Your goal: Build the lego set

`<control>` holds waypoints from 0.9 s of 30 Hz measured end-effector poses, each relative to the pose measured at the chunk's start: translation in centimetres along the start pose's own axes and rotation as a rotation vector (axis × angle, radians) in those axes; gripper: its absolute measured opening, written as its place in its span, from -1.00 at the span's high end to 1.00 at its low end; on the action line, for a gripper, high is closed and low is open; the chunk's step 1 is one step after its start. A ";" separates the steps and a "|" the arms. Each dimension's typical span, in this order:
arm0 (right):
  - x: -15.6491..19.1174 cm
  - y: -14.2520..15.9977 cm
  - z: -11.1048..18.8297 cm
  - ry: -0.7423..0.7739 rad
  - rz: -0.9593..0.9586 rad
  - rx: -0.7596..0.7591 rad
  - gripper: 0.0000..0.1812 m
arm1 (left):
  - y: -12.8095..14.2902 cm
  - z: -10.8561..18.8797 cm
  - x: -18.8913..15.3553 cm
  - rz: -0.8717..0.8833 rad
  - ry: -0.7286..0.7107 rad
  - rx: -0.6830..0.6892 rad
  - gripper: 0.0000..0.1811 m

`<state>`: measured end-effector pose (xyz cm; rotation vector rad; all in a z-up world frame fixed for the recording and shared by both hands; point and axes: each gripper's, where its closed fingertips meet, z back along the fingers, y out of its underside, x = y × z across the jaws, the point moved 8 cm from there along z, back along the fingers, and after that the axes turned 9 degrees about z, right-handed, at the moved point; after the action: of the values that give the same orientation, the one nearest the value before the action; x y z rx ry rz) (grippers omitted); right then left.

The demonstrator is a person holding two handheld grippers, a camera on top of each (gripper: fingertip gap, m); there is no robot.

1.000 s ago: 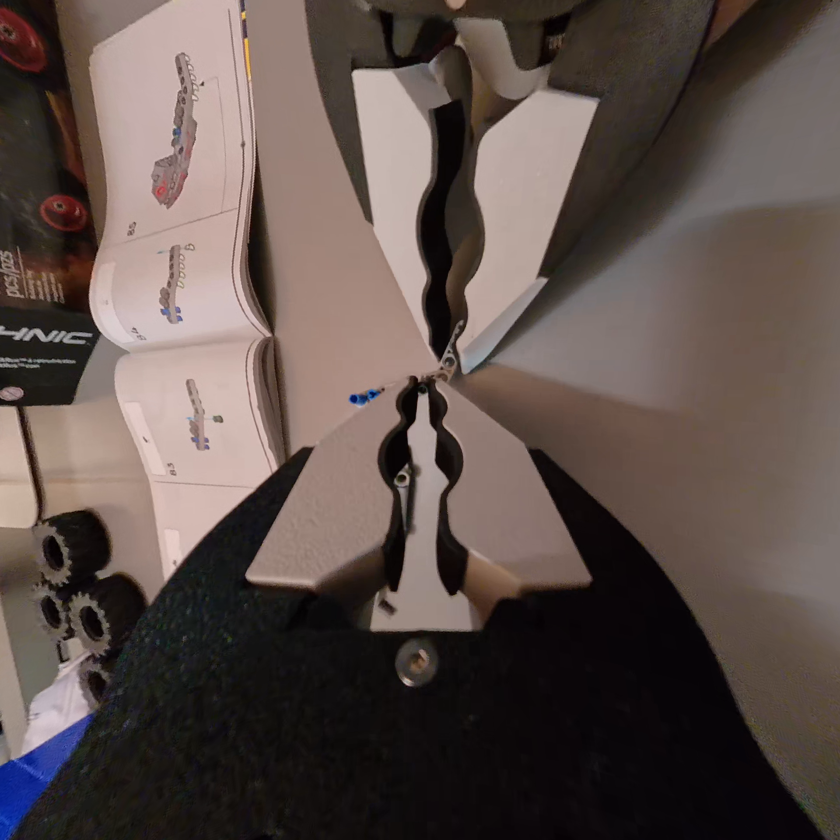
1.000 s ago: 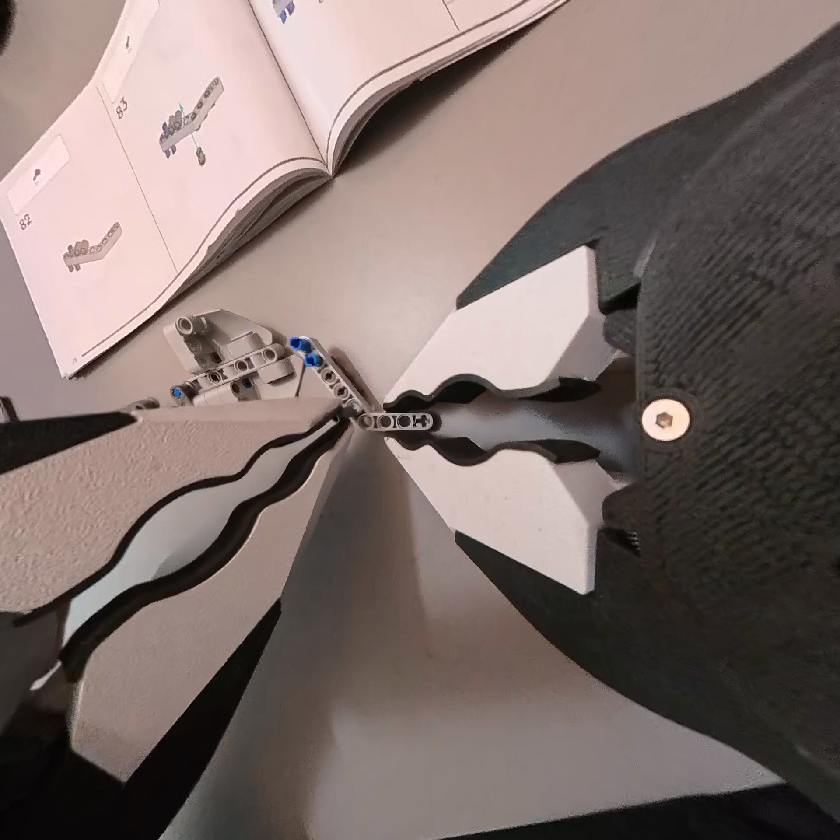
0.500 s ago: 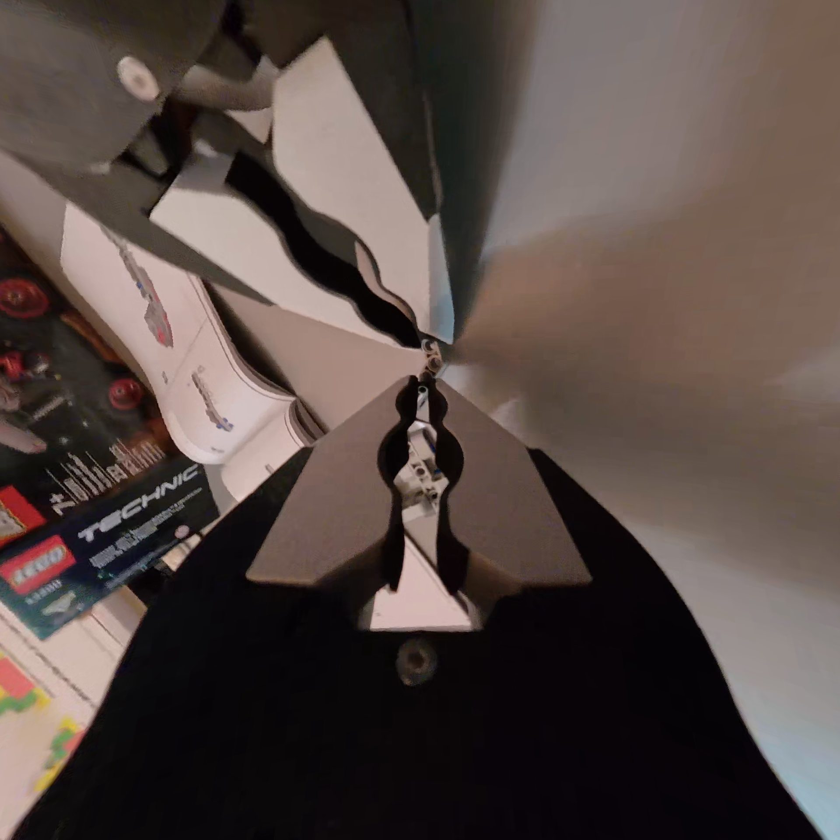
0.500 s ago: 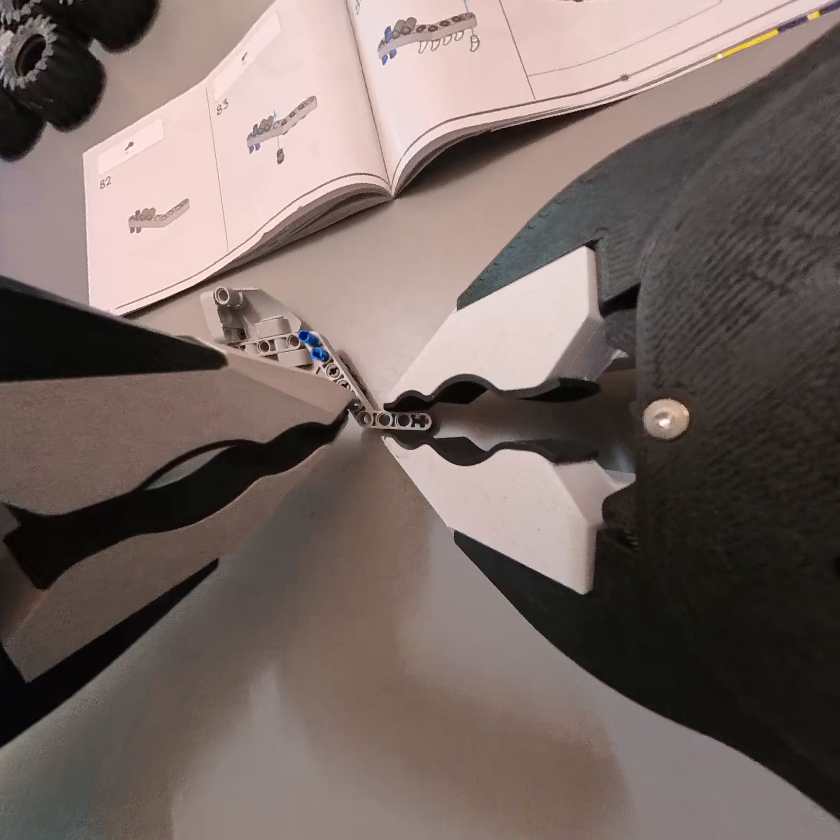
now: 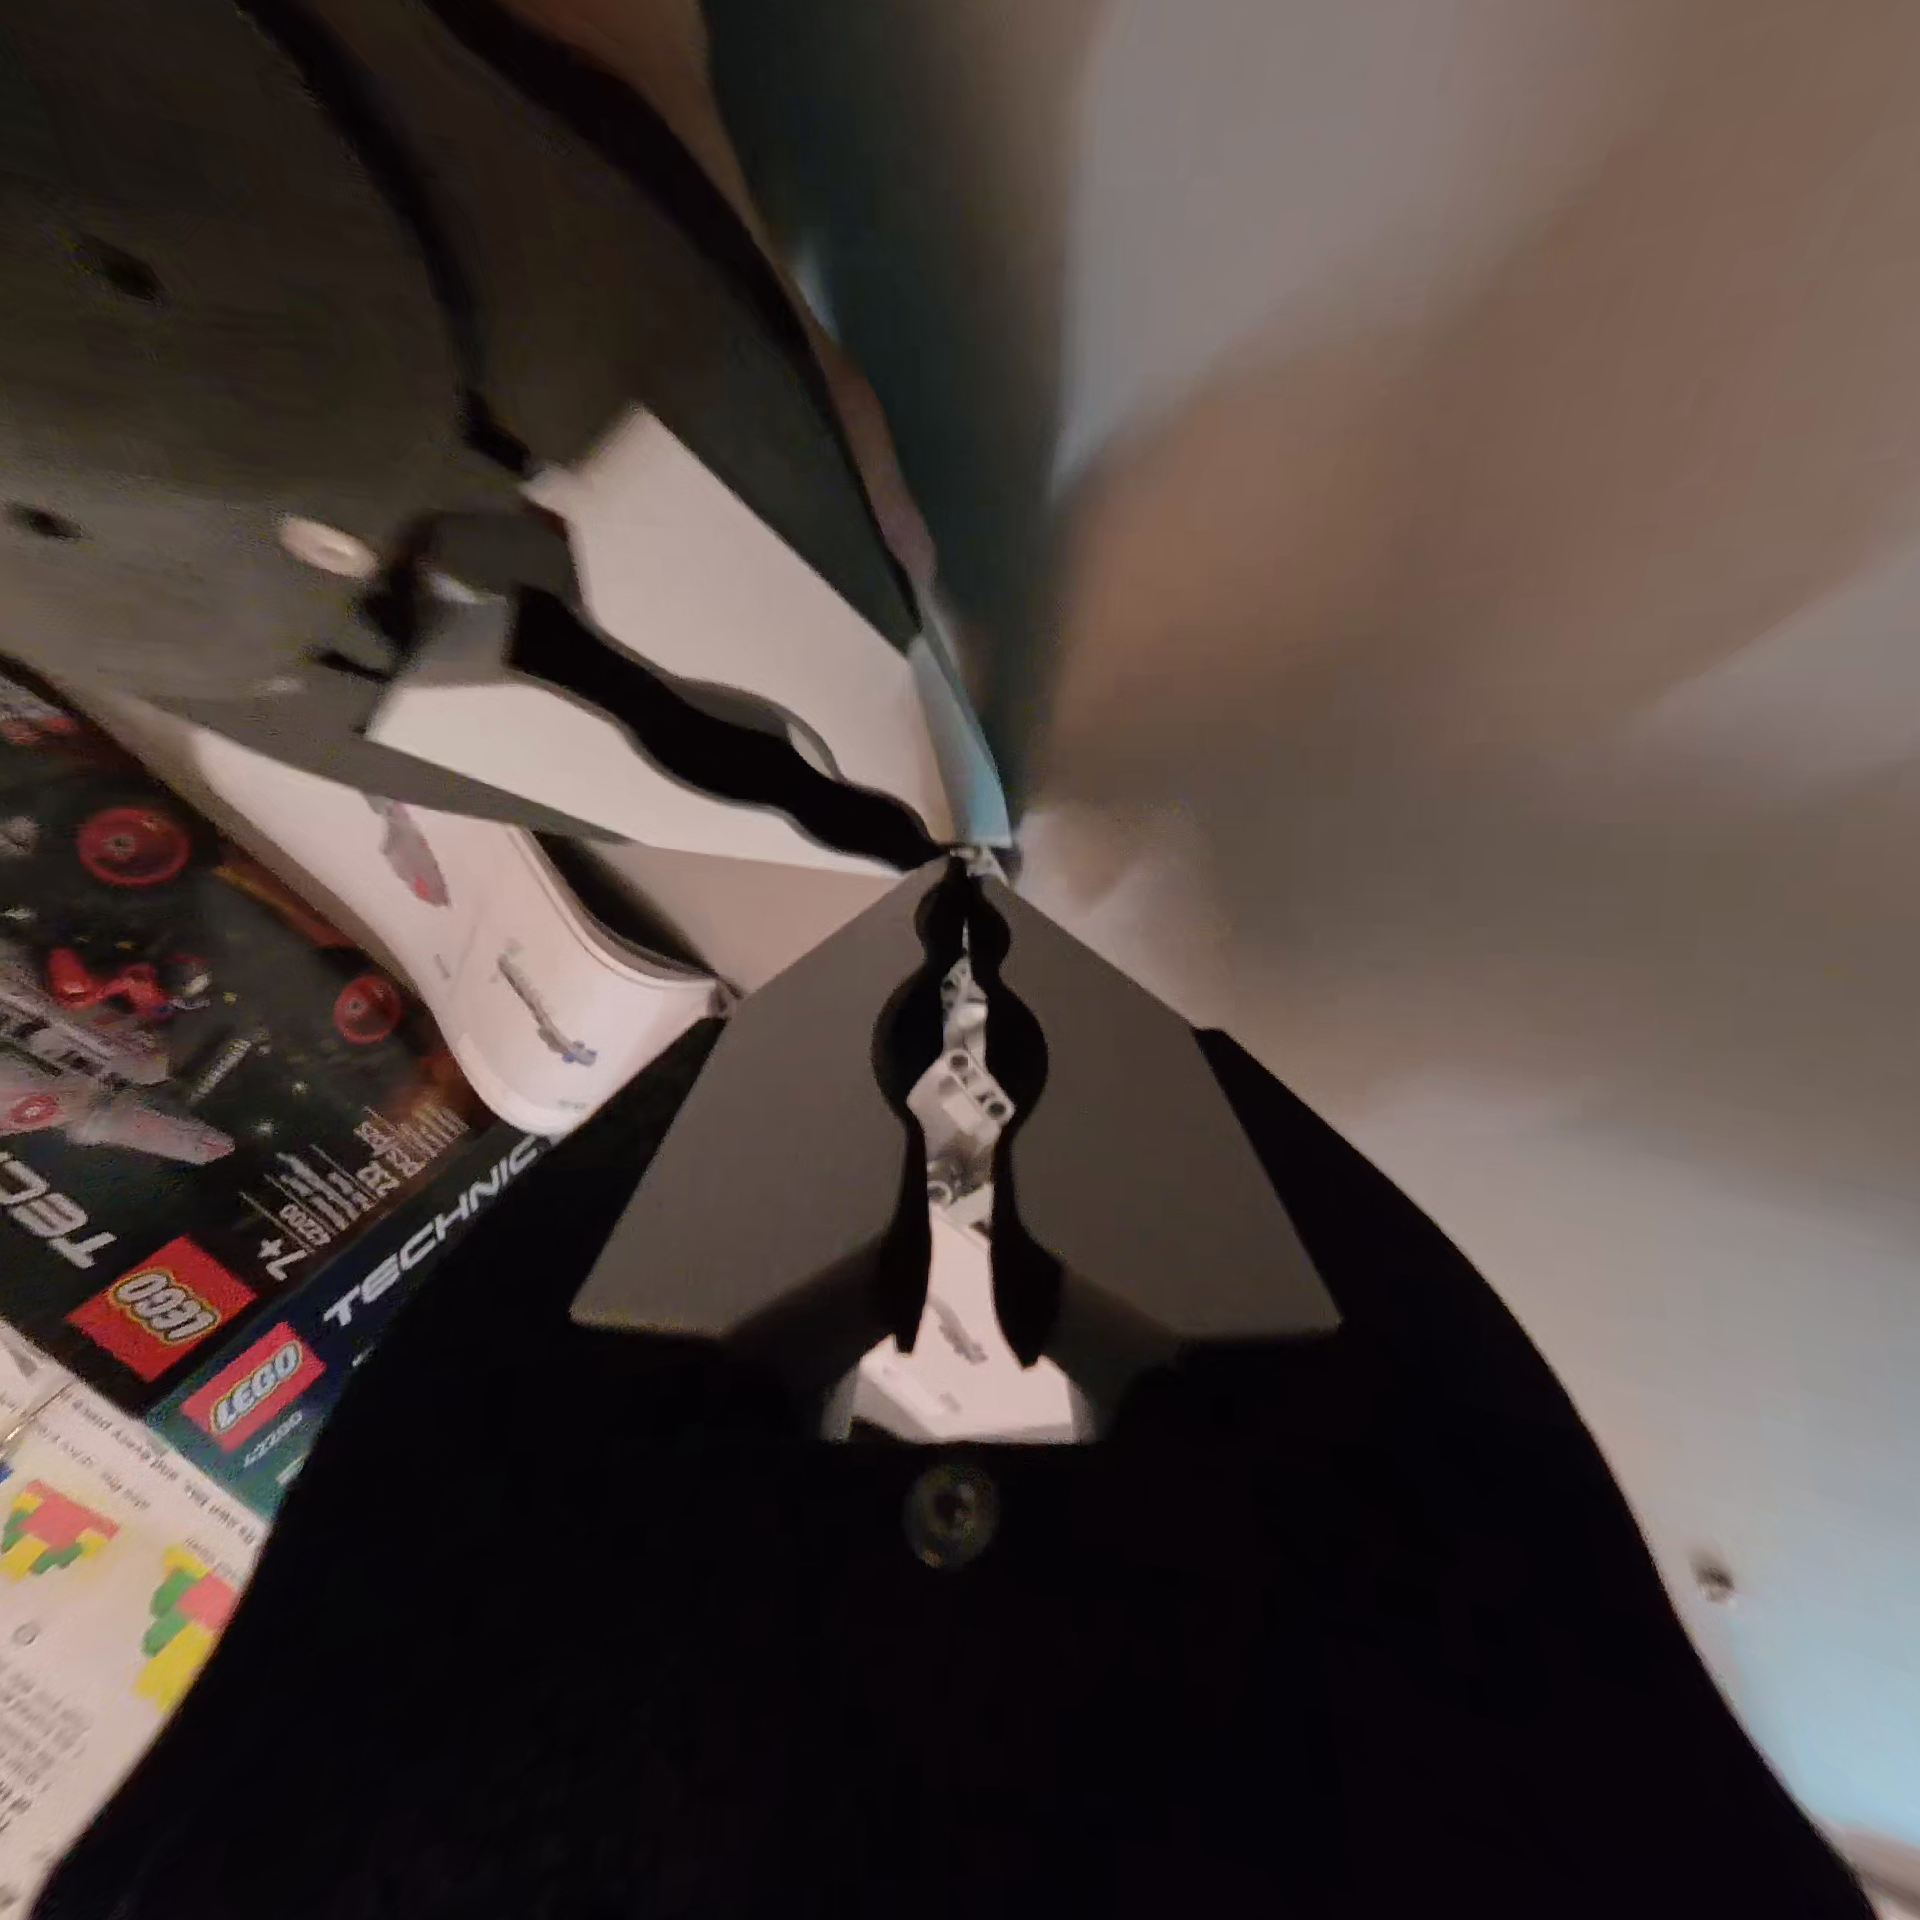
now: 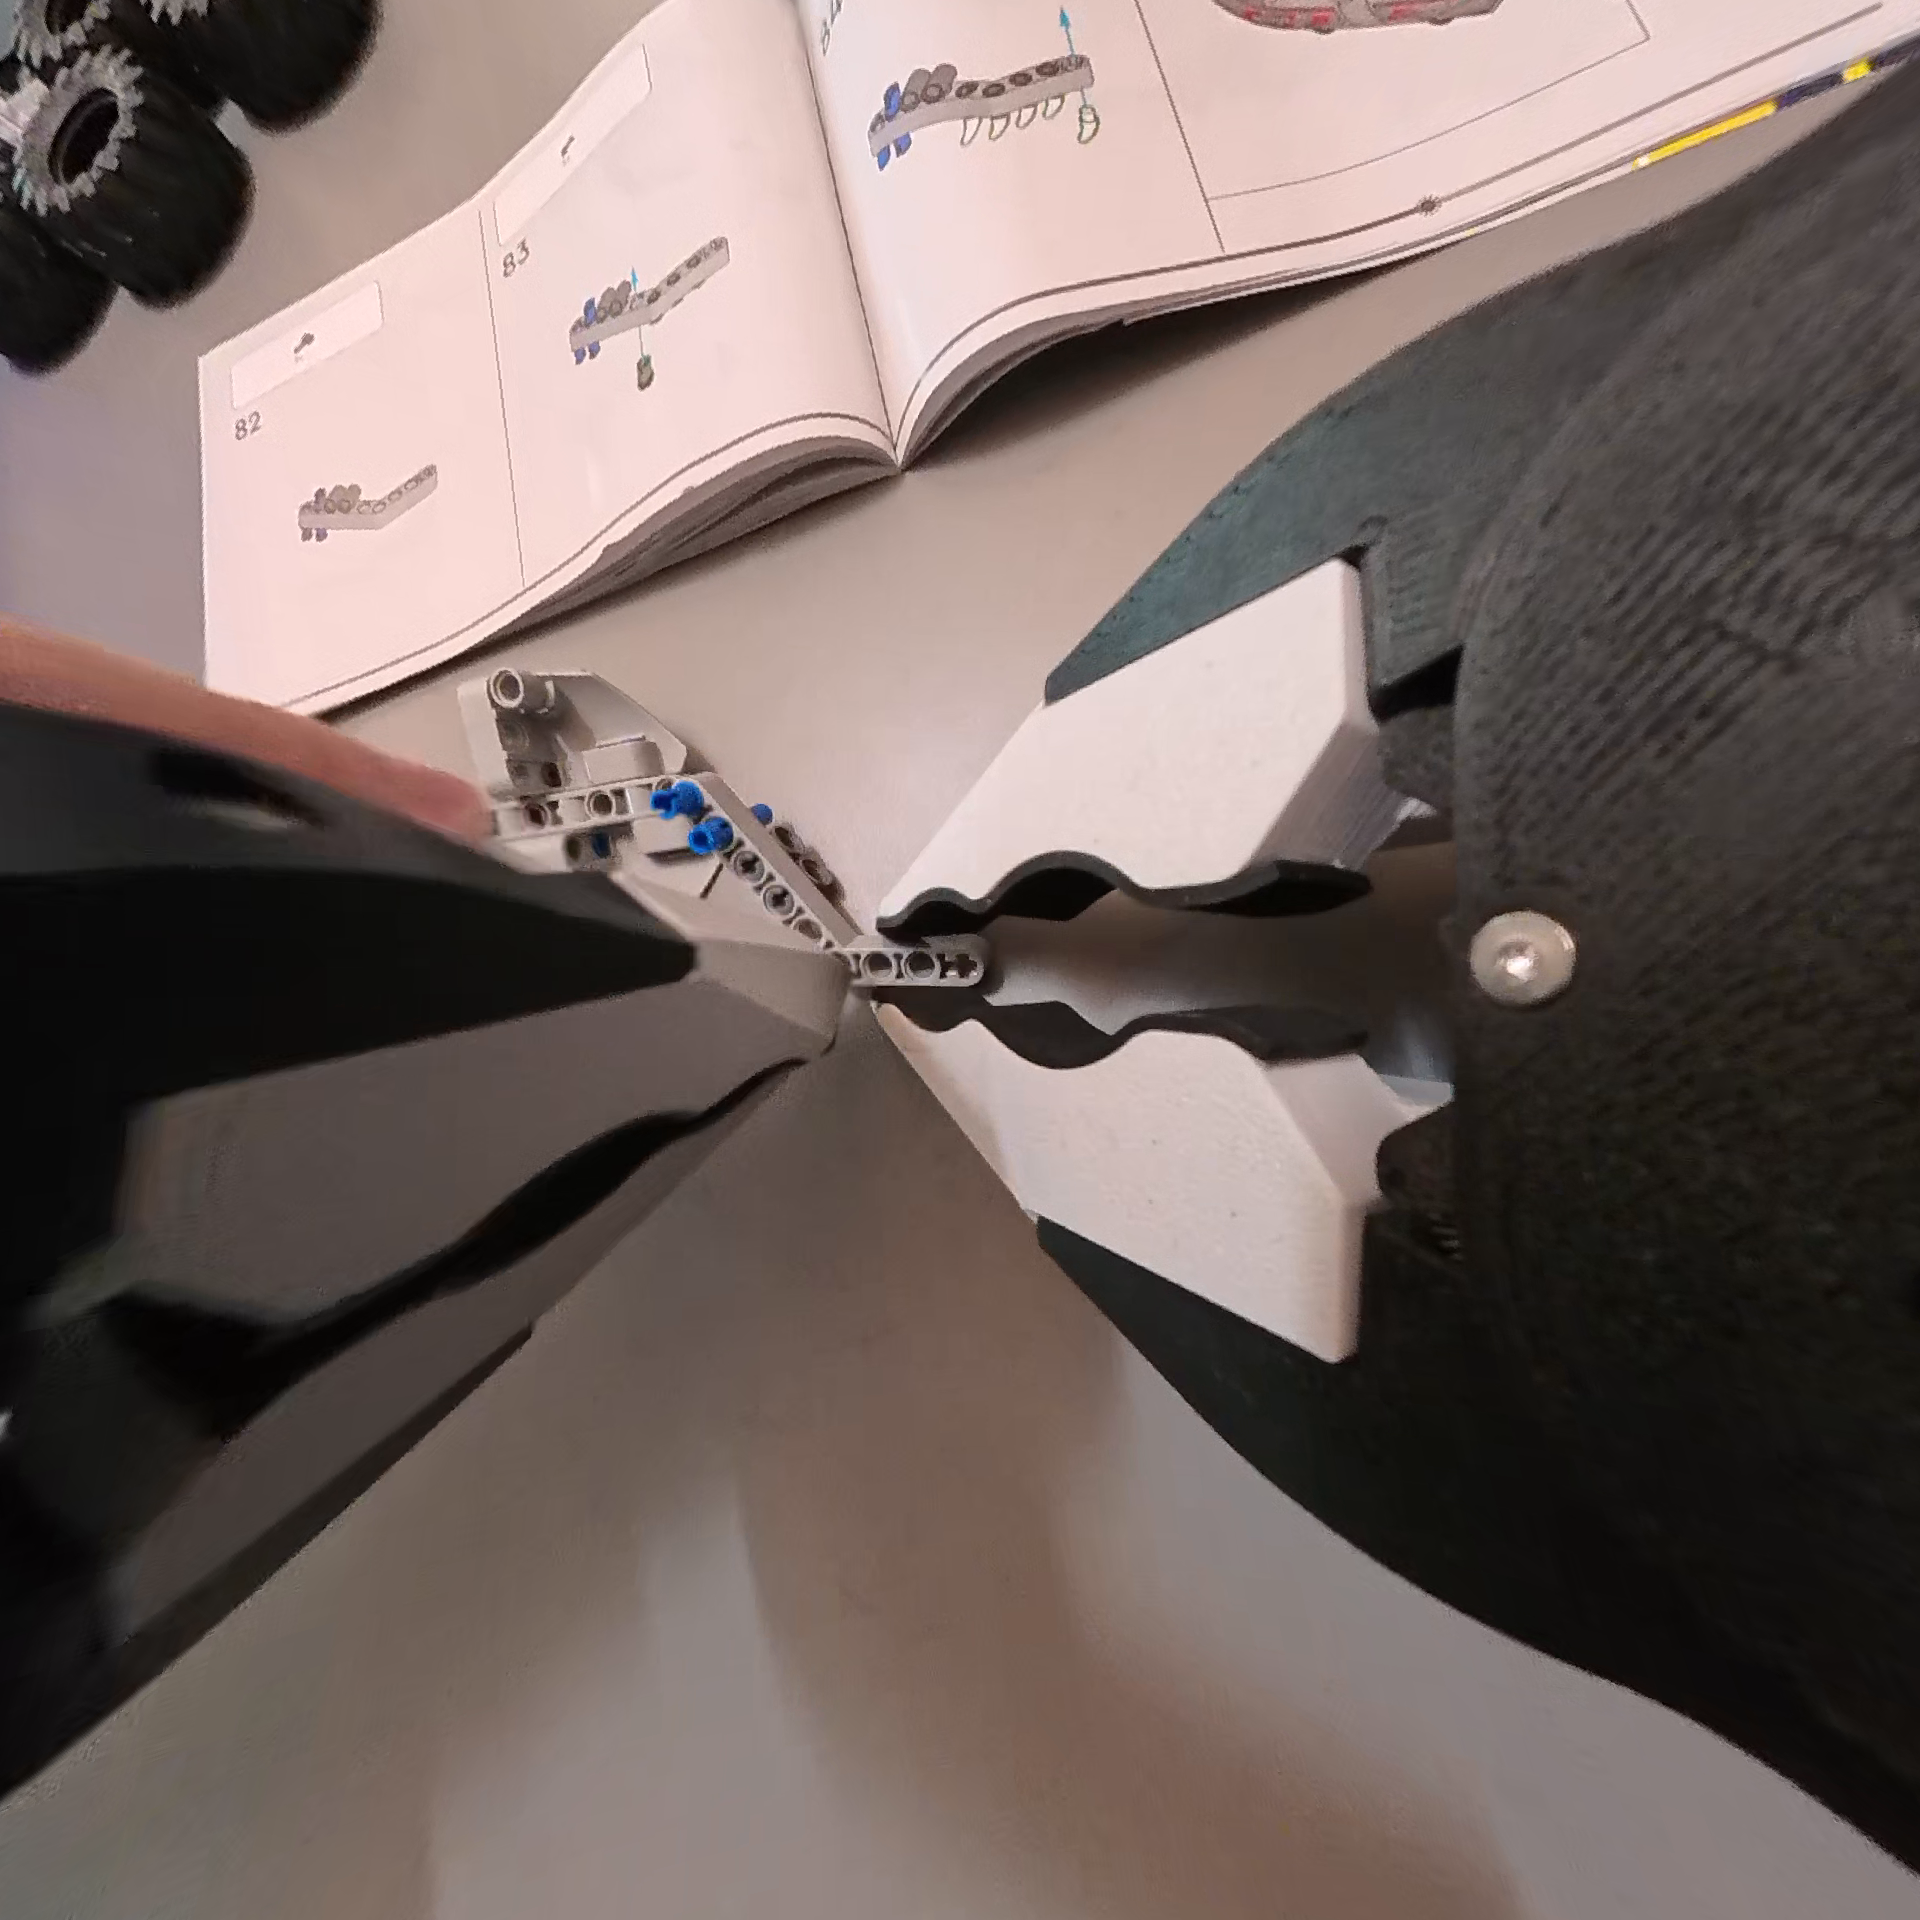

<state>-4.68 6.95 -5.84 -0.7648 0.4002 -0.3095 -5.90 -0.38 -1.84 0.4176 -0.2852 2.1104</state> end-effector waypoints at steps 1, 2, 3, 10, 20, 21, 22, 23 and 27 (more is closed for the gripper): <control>0.0 0.0 0.0 0.001 0.001 0.000 0.91 | -0.2 0.5 -0.1 0.025 0.011 -0.037 1.00; 0.0 0.0 0.0 -0.003 -0.004 -0.001 0.91 | -0.1 0.9 0.0 0.062 0.008 -0.045 1.00; -0.1 0.0 0.0 -0.009 -0.011 -0.002 0.91 | 0.3 1.2 0.1 0.099 -0.010 -0.056 1.00; 1.2 0.3 0.7 0.050 0.055 0.004 0.92 | 2.3 2.7 -0.5 0.402 -0.029 -0.363 1.00; 1.3 0.3 1.0 0.029 0.054 -0.013 0.77 | 5.1 2.8 7.3 0.740 -0.322 -0.547 0.95; 1.3 0.4 1.2 0.043 0.046 -0.012 0.72 | 5.3 2.1 9.0 0.780 -0.317 -0.543 0.92; 1.3 0.6 1.4 0.056 0.030 -0.008 0.68 | 5.5 1.2 10.8 0.826 -0.313 -0.544 0.85; 1.3 0.8 1.8 0.056 0.007 -0.010 0.61 | 5.5 0.1 12.6 0.869 -0.295 -0.555 0.80; 0.6 1.8 4.6 0.078 -0.116 -0.076 0.55 | 5.5 -5.6 18.5 1.207 -0.198 -0.497 0.71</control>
<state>-1.78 10.70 -4.28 -0.8541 0.4438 -0.4359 -20.87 12.79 0.24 0.1358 -1.4242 2.9861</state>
